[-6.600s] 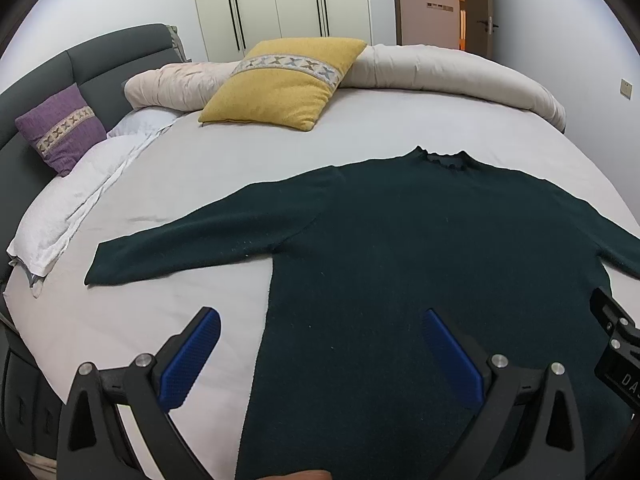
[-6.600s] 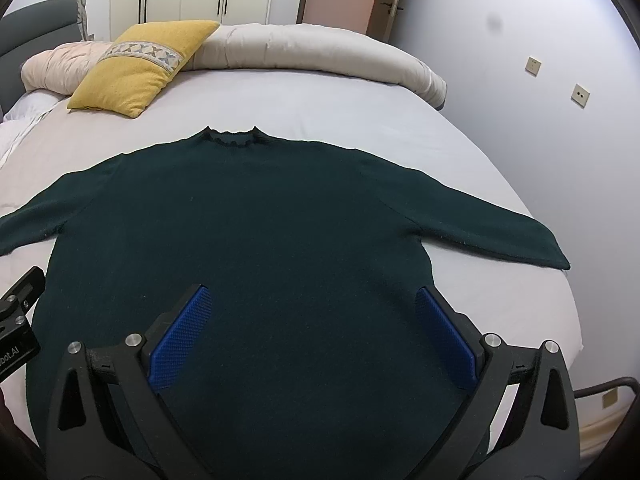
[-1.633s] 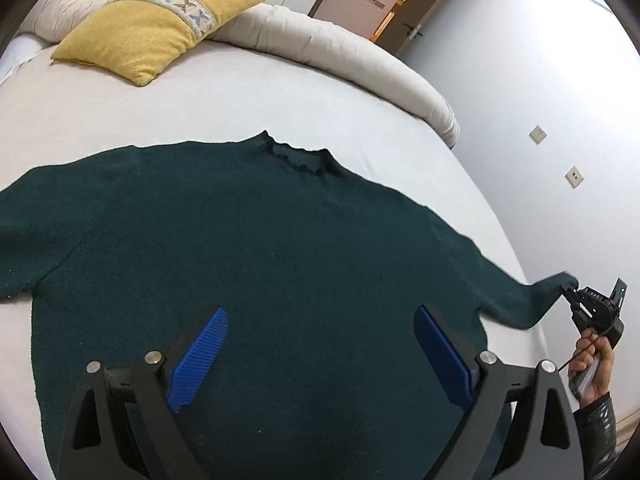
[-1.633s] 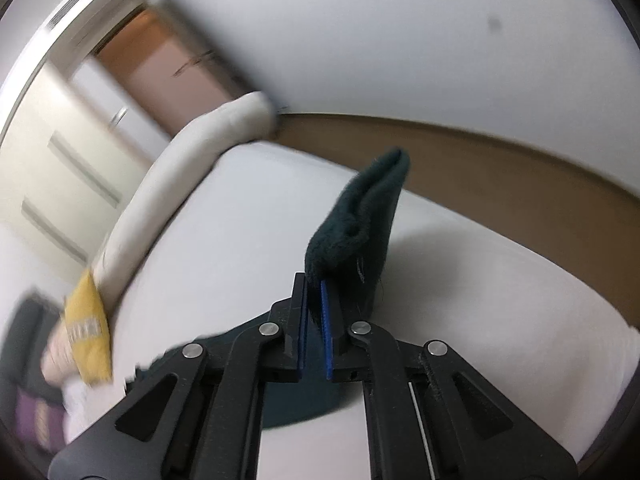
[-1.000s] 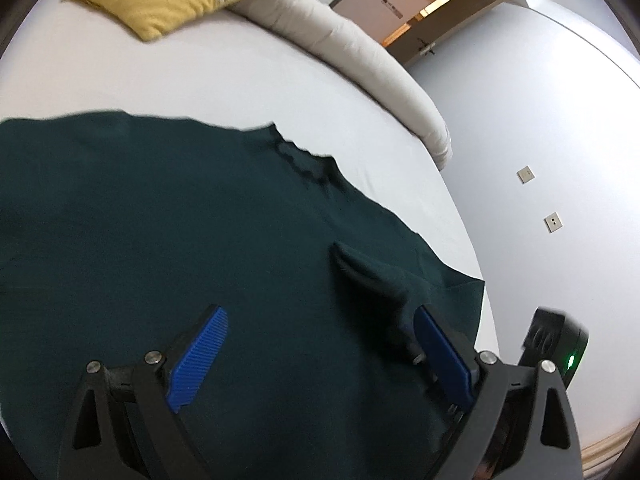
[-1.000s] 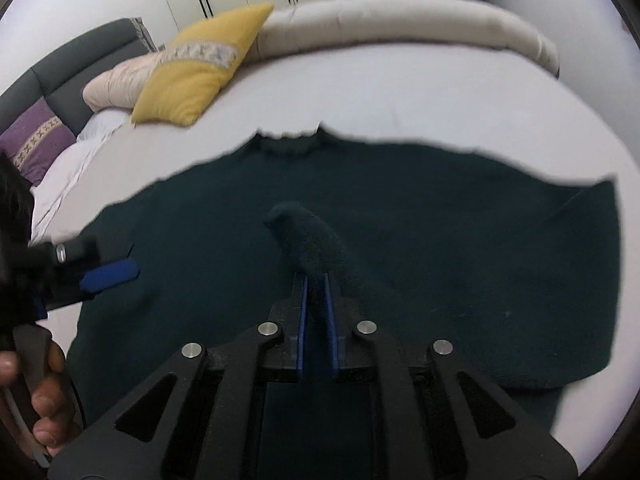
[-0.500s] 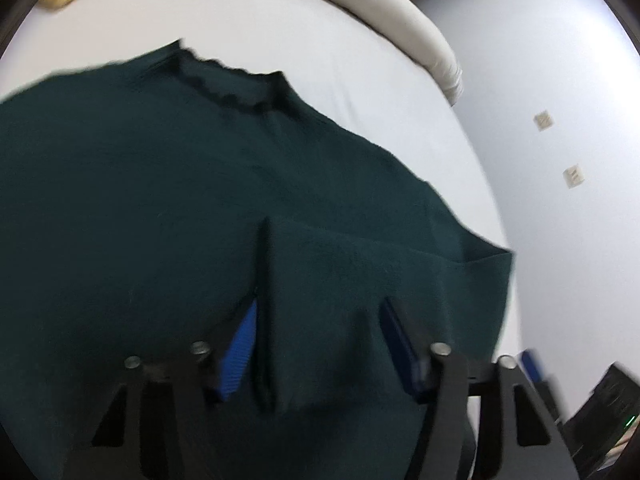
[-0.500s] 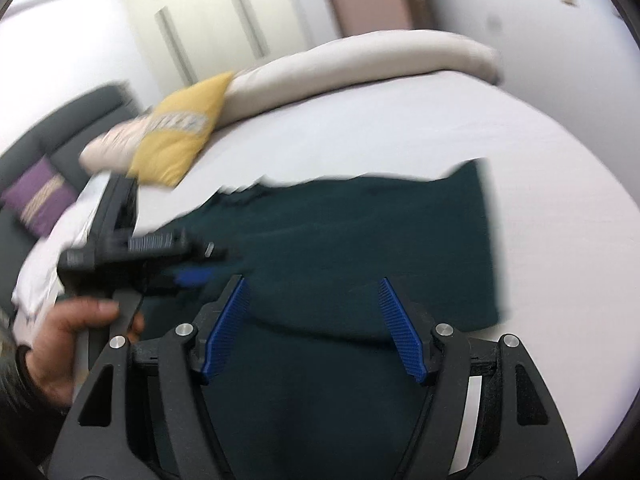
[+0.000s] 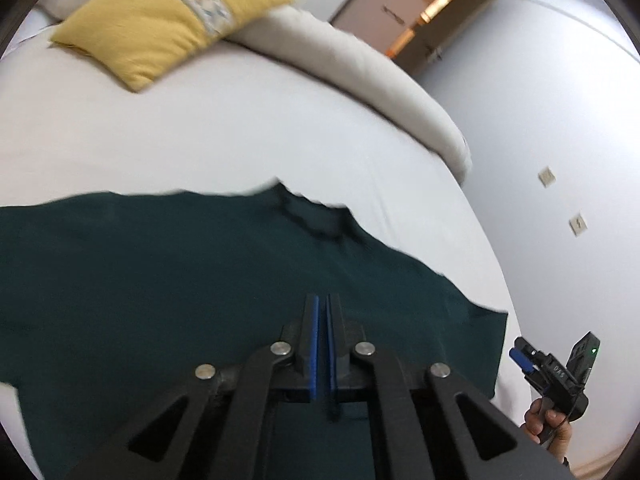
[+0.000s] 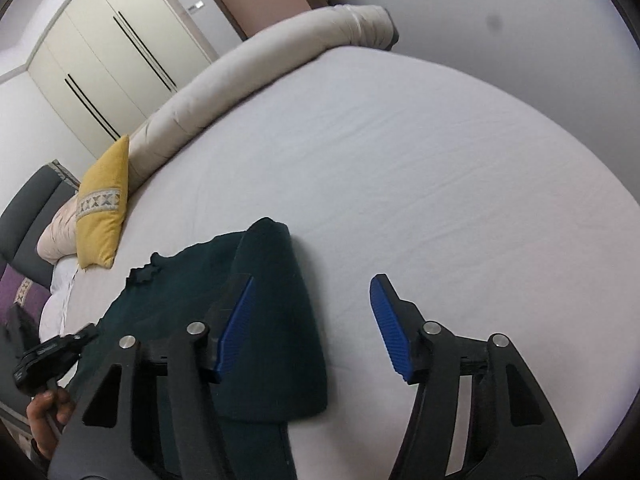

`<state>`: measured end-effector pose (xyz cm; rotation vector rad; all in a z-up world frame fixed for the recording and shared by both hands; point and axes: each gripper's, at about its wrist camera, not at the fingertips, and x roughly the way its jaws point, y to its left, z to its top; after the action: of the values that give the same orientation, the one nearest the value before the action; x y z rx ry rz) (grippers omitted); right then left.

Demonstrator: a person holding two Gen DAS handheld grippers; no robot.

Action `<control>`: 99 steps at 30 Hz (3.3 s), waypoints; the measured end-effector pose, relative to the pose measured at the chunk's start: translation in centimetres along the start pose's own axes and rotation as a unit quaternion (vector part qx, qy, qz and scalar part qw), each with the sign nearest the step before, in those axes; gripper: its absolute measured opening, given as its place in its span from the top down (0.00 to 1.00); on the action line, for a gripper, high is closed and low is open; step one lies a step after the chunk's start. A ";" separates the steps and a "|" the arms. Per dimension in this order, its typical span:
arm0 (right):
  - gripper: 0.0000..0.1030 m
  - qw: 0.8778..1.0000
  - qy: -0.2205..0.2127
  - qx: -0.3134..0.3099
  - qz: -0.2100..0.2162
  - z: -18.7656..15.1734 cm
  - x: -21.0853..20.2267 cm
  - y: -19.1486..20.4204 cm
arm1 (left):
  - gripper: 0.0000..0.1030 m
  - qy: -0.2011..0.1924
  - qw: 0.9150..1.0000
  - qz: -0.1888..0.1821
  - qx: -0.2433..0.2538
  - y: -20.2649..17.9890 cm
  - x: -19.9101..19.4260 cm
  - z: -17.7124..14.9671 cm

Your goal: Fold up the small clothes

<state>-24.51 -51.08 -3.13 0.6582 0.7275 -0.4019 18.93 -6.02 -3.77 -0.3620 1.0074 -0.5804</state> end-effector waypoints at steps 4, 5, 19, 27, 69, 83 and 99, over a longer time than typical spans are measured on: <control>0.50 1.000 0.016 -0.012 -0.006 1.1 2.4 0.9 | 0.99 0.043 0.999 -0.008 -0.026 2.2 2.2 -0.7; 0.50 1.000 0.019 -0.006 -0.007 1.3 2.9 0.9 | 0.91 0.060 0.998 -0.004 -0.008 1.5 3.2 -0.9; 0.50 0.999 0.028 -0.009 -0.012 -0.9 4.8 1.1 | 0.92 0.109 0.993 0.010 0.045 -0.9 6.8 -2.6; 0.50 1.000 0.016 -0.014 -0.022 -0.3 3.9 1.0 | 0.92 0.033 0.997 0.005 0.068 -0.8 -0.1 -1.1; 0.60 0.996 0.077 -0.046 0.008 4.1 7.9 5.4 | 0.92 0.040 0.999 0.009 -0.030 6.6 2.7 -3.3; 0.91 0.981 0.154 -0.122 -0.015 -2.4 6.7 8.6 | 0.93 0.041 0.999 0.009 -0.027 6.1 2.0 -3.4; 0.91 0.979 0.164 -0.118 -0.011 -1.7 7.5 6.7 | 0.93 0.053 0.997 -0.011 -0.055 7.5 3.2 -3.3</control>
<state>-16.49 -45.87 -6.71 0.4967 1.0801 -0.2238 19.52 -2.05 -11.64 -0.4425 1.1420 -0.5702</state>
